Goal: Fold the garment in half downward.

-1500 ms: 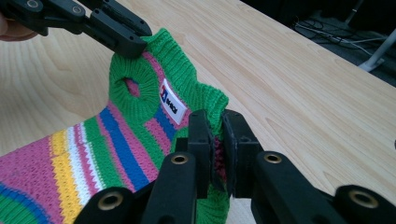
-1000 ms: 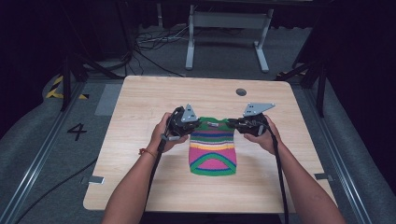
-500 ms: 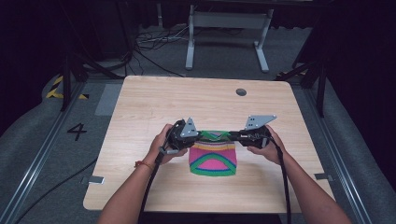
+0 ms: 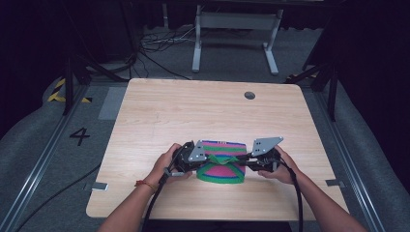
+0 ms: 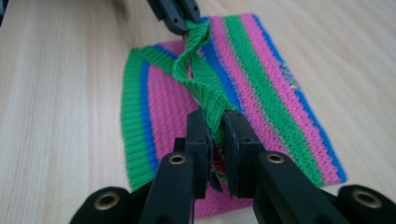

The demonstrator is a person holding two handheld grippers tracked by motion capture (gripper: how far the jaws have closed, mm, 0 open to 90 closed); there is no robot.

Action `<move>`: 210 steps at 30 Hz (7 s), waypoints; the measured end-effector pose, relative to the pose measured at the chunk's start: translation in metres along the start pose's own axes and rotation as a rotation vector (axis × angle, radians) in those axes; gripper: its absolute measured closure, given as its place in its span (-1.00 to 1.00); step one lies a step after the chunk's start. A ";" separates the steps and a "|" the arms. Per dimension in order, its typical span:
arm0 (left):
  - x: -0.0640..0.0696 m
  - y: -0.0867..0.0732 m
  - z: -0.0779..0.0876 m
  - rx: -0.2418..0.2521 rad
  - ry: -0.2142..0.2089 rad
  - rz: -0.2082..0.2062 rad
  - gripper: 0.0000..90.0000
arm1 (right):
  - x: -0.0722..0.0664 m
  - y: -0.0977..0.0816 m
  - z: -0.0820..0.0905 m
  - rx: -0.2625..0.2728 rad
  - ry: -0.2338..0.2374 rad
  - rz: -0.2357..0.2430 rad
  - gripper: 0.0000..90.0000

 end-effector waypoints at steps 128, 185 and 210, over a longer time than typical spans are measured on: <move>-0.015 -0.102 0.120 -0.121 0.170 0.237 -0.48 | 0.010 -0.075 0.094 -0.124 -0.315 -0.080 -0.28; -0.003 -0.155 0.155 -0.052 0.286 0.466 -0.72 | 0.006 -0.149 0.161 -0.021 -0.469 -0.354 -0.52; -0.008 -0.159 0.153 -0.094 0.320 0.503 -1.00 | 0.009 -0.151 0.161 -0.033 -0.493 -0.373 -0.66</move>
Point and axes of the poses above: each handheld gripper's, and its own axes: z roughly backward along the jaws, y roughly out of its top, x roughly to its right, the point moved 9 cm from there along -z, roughly forward along the jaws, and after that the axes turned 12 degrees about x, right-handed, at the moved point
